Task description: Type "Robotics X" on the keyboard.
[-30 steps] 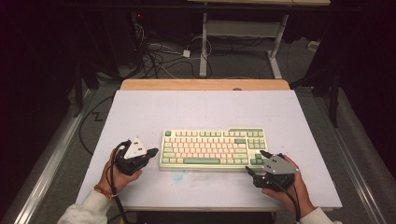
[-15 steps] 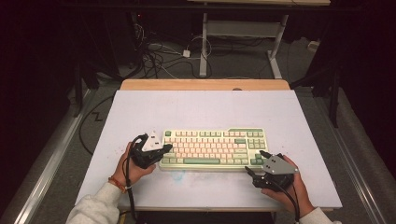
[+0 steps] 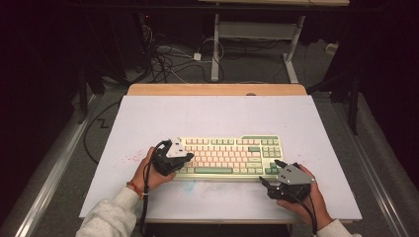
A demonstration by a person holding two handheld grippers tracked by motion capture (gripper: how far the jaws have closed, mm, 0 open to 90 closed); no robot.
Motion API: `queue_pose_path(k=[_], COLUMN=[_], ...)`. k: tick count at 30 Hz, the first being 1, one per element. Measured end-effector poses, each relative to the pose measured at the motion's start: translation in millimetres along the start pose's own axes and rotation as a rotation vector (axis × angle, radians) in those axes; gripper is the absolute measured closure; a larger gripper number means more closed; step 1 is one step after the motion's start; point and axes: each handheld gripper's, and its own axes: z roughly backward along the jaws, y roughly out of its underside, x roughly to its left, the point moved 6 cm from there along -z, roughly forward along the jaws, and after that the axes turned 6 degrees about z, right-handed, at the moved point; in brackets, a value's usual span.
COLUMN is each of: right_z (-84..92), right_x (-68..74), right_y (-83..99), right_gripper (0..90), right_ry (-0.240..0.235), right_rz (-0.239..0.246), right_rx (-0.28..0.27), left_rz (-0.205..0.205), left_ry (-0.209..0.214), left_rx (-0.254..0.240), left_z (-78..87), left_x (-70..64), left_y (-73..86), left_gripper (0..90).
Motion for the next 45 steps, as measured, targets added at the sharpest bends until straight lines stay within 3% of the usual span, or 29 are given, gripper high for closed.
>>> queue_pose_path(k=[2,13,26,29,32,45], right_z=[0.0,-1.1,-1.5,-1.4,-1.8,-2.9], right_x=[0.0,-0.2,0.5,0.9,1.6,1.7], right_y=[0.1,1.1,1.4,1.6,2.0,2.1], right_gripper=[27.2,27.3,27.6,27.5,27.6,27.9], right_ry=[0.000,-0.001,0.000,-0.001,-0.004,-0.005], right_rz=[0.001,0.009,0.015,0.016,0.019,0.017], right_rx=[0.000,0.004,0.010,0.012,0.017,0.018], left_rz=[-0.014,-0.020,-0.025,-0.026,-0.031,-0.020], left_ry=[-0.013,0.001,-0.015,-0.003,-0.014,-0.040], left_rx=[0.014,0.034,0.024,0.066,0.072,0.013], left_z=[-3.6,-13.4,-8.6,-12.4,-14.4,-2.2], left_x=[0.4,2.0,2.3,1.2,1.1,3.0], left_y=[-0.3,-5.4,-7.2,-3.5,-3.6,-10.6], left_gripper=[87.6,87.6,87.6,87.6,87.6,84.8])
